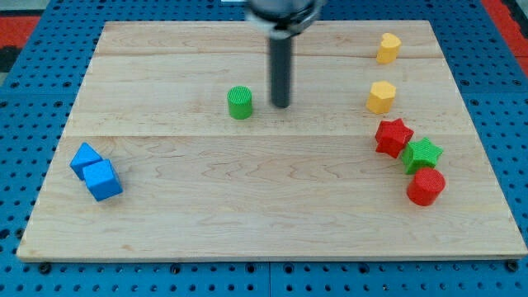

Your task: Move the green circle towards the blue triangle

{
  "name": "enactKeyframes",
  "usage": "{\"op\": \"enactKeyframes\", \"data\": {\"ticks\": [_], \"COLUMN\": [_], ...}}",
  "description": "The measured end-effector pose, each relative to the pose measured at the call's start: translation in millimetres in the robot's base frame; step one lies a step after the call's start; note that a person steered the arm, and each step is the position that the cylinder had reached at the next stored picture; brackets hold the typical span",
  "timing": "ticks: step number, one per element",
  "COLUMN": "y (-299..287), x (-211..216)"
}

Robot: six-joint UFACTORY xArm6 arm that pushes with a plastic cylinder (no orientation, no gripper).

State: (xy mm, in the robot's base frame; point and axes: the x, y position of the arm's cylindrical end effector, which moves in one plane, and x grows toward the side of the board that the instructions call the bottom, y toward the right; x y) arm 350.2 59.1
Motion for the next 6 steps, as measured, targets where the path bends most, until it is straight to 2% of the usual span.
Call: {"op": "enactKeyframes", "data": {"ticks": [1,2,3,4,5,6], "y": [-38.4,-101.6,-181.7,-210.7,-172.0,-216.6], "x": [-10.2,51.9,88.8,78.5,15.0,51.8]}}
